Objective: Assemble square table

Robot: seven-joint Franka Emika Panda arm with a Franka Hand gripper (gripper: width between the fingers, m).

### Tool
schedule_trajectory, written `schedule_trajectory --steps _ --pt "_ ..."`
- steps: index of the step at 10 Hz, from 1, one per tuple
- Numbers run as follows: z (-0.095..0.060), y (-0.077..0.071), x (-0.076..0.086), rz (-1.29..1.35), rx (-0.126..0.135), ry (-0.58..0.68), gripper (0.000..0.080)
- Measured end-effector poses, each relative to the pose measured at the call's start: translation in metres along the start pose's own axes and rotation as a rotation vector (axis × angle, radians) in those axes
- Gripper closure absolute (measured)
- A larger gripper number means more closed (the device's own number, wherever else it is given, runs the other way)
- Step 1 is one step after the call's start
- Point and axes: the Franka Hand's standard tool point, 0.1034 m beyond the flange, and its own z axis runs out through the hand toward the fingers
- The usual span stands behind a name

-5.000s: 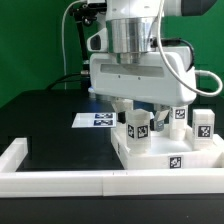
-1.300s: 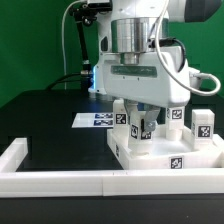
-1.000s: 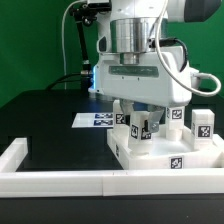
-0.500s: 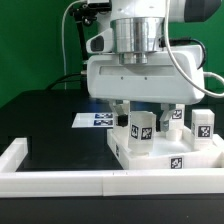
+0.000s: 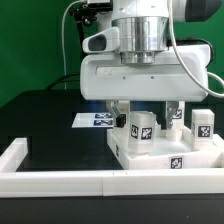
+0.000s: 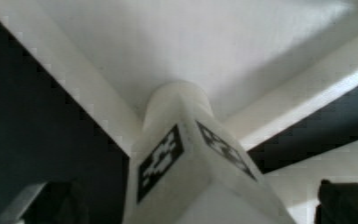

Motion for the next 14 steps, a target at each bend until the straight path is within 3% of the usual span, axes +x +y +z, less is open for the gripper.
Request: schedule_trajectory --steps 5,10,12,13,14 --pt "-0.0002 0.0008 0.0005 -0.472 -0.039 -0.003 0.015" --pt "-0.0008 0.0008 0.0018 -0.754 -0.067 -0.01 0.015" --pt "-0.0007 0.0014 0.0019 -0.779 -0.069 -0.011 0.04" --pt "-0.0008 0.0013 0.002 -0.779 -0.068 -0.011 0.04" --pt "-0.0006 0.0015 0.0019 -0.779 -0.069 -0.012 0.0508"
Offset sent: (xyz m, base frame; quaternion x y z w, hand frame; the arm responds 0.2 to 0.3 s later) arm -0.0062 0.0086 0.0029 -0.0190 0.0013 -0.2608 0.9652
